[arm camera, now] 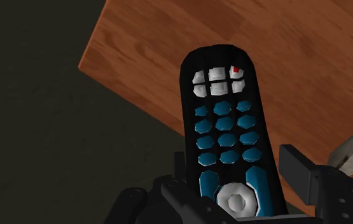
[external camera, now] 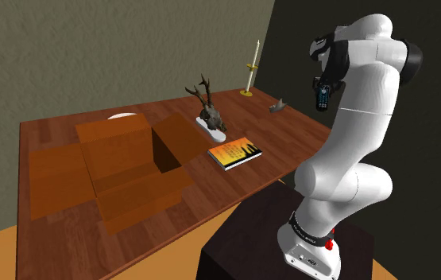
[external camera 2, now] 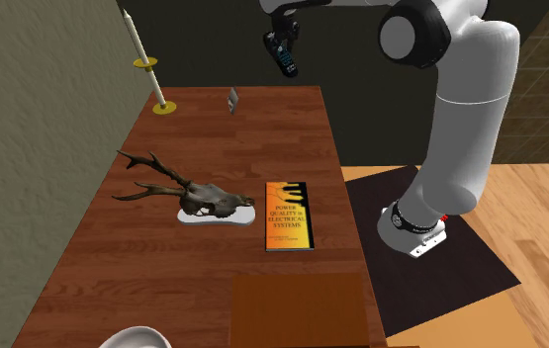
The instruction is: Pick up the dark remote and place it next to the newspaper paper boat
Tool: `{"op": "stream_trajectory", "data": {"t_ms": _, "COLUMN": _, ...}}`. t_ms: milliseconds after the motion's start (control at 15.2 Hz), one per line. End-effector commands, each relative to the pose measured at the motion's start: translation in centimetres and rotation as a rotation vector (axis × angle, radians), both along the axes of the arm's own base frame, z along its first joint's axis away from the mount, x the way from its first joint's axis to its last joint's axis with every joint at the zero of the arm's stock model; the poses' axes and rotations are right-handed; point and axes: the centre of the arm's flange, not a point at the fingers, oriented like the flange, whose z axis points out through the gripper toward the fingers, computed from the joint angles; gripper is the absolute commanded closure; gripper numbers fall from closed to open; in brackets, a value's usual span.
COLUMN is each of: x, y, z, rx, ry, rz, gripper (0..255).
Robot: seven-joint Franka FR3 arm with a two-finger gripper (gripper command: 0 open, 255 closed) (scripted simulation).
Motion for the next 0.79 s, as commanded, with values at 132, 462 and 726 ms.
{"op": "stream_trajectory", "data": {"t_ms": 132, "x": -0.2, "y": -0.6, "z": -1.7, "rx": -0.001, "ry": -0.001, "rz": 0.002, "gripper": 255}}
{"op": "stream_trajectory", "data": {"t_ms": 462, "x": -0.2, "y": -0.6, "z": -4.3, "rx": -0.001, "ry": -0.001, "rz": 0.002, "gripper": 255}}
{"op": "stream_trajectory", "data": {"t_ms": 726, "x": -0.2, "y": -0.6, "z": -6.5, "rx": -0.001, "ry": -0.001, "rz": 0.002, "gripper": 255}}
